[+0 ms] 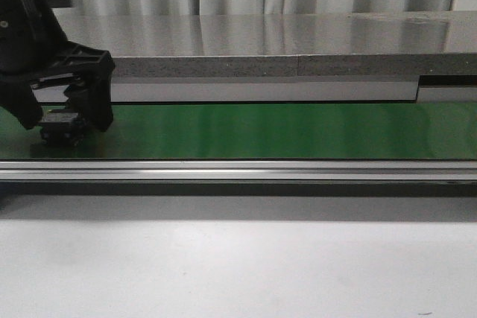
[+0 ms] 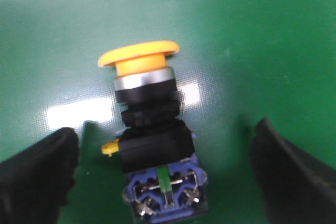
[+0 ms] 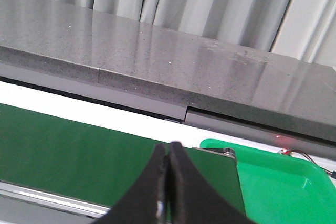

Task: Move button from right to left
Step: 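Grasp the button with the left gripper and lift it off the belt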

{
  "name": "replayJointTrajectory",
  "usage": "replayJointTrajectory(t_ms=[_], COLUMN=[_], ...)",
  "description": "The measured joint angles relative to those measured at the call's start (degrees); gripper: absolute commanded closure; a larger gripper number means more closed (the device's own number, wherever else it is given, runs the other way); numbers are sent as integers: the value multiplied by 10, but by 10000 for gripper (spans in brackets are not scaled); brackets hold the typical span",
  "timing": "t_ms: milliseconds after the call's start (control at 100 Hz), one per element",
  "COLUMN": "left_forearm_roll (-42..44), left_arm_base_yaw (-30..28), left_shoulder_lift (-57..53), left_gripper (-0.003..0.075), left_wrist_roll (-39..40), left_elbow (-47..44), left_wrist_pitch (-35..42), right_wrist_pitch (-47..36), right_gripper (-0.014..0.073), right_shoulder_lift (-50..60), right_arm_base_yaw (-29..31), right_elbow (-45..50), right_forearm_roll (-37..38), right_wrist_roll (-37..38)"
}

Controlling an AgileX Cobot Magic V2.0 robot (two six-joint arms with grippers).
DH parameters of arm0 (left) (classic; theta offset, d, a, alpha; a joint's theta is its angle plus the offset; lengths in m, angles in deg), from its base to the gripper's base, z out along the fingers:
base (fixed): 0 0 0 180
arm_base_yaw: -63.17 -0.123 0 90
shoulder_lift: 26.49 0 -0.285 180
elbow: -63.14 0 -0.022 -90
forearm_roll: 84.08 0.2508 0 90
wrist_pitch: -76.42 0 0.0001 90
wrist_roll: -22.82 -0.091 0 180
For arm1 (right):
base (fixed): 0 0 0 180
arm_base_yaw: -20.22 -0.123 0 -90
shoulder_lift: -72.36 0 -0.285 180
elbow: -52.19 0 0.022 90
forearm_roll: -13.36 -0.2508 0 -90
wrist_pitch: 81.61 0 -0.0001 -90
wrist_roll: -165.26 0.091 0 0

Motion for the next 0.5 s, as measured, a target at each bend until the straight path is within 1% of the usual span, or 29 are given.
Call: replayJointTrajectory(t_ms=[40,50,60,90,110,130,210,330,500], left_forearm_roll=[4,0,4,4,4,4,4,4,29], left_arm_base_yaw=[-1,-3,-2,-2,-2,-2,-2,-2,-11], left_shoulder_lift=[1,1,1,1,1,1,1,-2,-33], left_gripper=[339,387,387,470,503,566,716,715,715], left_wrist_roll=[0,0,0,0,0,0,0,0,1], left_elbow=[0,0,0,0,0,1,3,5,5], left_wrist_pitch=[-1,-1,-1,-1,-2,-2,-2,-2,-14], right_wrist_pitch=[0,0,0,0,0,0,0,0,0], right_gripper=[662,662,662,662,662,662,662,662,662], right_shoulder_lift=[0,0,0,0,0,0,0,0,0], right_arm_base_yaw=[0,0,0,0,0,0,0,0,0], right_elbow=[0,0,0,0,0,0,0,1,1], right_forearm_roll=[0,0,0,0,0,0,0,0,0], right_wrist_roll=[0,0,0,0,0,0,0,0,0])
